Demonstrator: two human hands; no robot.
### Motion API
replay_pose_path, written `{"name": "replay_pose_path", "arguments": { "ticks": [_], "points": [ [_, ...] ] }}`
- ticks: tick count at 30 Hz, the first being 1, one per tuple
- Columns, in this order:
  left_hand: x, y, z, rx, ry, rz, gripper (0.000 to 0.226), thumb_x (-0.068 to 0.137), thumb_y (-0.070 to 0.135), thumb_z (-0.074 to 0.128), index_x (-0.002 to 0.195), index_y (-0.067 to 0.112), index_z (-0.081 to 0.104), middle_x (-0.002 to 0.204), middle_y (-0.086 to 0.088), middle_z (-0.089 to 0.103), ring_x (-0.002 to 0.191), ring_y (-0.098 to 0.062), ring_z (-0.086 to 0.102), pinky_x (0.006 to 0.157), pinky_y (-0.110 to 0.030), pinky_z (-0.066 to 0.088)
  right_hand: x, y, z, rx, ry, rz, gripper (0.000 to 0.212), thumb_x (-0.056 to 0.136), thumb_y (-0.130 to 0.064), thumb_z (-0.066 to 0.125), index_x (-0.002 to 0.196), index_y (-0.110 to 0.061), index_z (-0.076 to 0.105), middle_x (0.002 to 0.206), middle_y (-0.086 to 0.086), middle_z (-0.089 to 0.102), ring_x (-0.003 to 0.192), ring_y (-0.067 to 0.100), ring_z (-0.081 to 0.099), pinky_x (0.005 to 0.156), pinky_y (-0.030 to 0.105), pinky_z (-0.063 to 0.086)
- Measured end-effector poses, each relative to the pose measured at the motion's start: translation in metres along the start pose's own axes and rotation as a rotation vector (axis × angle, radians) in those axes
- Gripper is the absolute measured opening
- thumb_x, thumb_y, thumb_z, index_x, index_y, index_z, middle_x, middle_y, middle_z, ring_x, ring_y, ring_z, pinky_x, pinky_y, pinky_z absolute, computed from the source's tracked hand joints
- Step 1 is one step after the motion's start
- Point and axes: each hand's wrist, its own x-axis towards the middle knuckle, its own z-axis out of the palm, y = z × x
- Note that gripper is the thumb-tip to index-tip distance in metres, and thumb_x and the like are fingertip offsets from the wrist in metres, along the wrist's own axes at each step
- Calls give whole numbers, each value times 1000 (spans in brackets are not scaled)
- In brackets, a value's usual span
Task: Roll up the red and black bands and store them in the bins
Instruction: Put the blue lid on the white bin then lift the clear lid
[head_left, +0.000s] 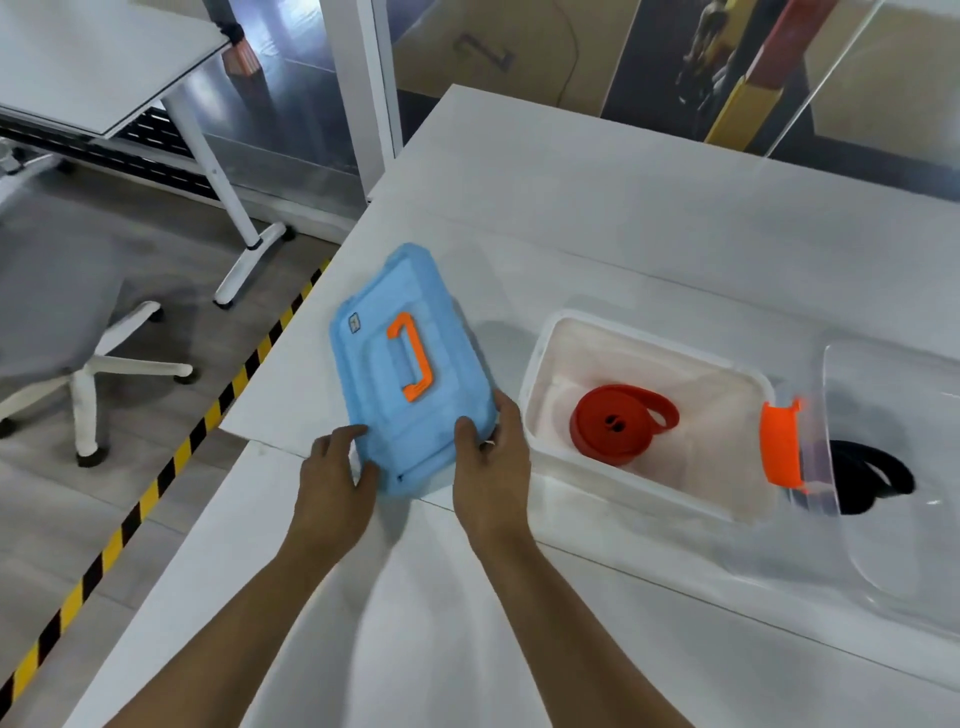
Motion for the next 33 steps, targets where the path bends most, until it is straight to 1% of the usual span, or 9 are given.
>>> {"name": "replay_pose_path", "arguments": {
  "ticks": [3, 7, 10, 13, 17, 19, 22, 26, 33],
  "points": [
    [5, 22, -17, -93, 107, 10, 49, 97, 11, 60, 142, 18, 43, 140, -14, 43, 123, -34, 53, 105, -51, 47, -5, -19, -32, -44, 26, -77, 41, 106, -17, 52, 146, -25, 47, 130, -15, 61, 114, -3, 61, 94, 8, 49],
    [18, 63, -38, -137, 227, 16, 60, 99, 15, 59, 153, 10, 32, 154, -16, 32, 136, -34, 44, 114, -43, 38, 3, -38, -84, -118, 125, -108, 39, 107, -9, 44, 143, -19, 51, 130, -10, 59, 115, -2, 55, 87, -4, 39],
    [22, 90, -35, -218, 20, -38, 54, 102, 22, 55, 153, 18, 36, 150, -7, 42, 112, -28, 61, 89, -28, 48, 13, -52, -125, -174, 152, -109, 34, 104, -4, 44, 129, -18, 62, 113, -16, 62, 99, -17, 56, 81, -1, 40],
    [22, 103, -18, -267, -151, -97, 44, 102, 27, 55, 144, 20, 46, 129, -10, 65, 84, -19, 67, 84, -36, 49, 24, -57, -159, -225, 174, -111, 30, 103, -12, 45, 123, -25, 63, 109, -17, 65, 98, -3, 61, 84, 19, 47],
    [12, 115, -2, -222, -193, -49, 33, 103, 25, 54, 133, 11, 59, 104, -10, 71, 96, -32, 68, 82, -38, 48, 30, -62, -189, -323, 267, -40, 31, 104, -19, 50, 135, -22, 52, 87, -8, 61, 65, -1, 58, 65, 26, 50],
    [7, 120, 4, -228, -172, -28, 32, 103, 25, 53, 132, 13, 61, 106, -10, 69, 97, -32, 65, 82, -38, 48, 28, -61, -195, -395, 278, 72, 47, 103, -31, 53, 146, -20, 39, 113, 8, 68, 94, 20, 69, 83, 38, 54],
    [4, 124, 11, -225, -127, -45, 34, 103, 26, 53, 133, 13, 59, 110, -8, 67, 98, -29, 63, 84, -39, 49, 10, -51, -200, -585, 214, 214, 65, 104, -44, 48, 157, -11, 28, 153, 17, 47, 139, 36, 47, 112, 44, 37],
    [3, 131, 18, -259, -95, -67, 36, 103, 29, 54, 133, 10, 58, 116, -12, 69, 104, -33, 66, 89, -44, 52, -35, -28, -204, -649, 257, 253, 64, 105, -47, 42, 156, -12, 31, 157, 17, 40, 144, 34, 38, 118, 45, 28],
    [-7, 165, 50, -275, -92, -19, 35, 101, 30, 57, 130, 11, 58, 115, -1, 63, 101, -21, 59, 85, -33, 44, -35, 0, -201, -614, 329, 212, 74, 105, -49, 39, 165, -21, 4, 171, 13, 10, 159, 25, 7, 127, 43, 14]
  ]
}}
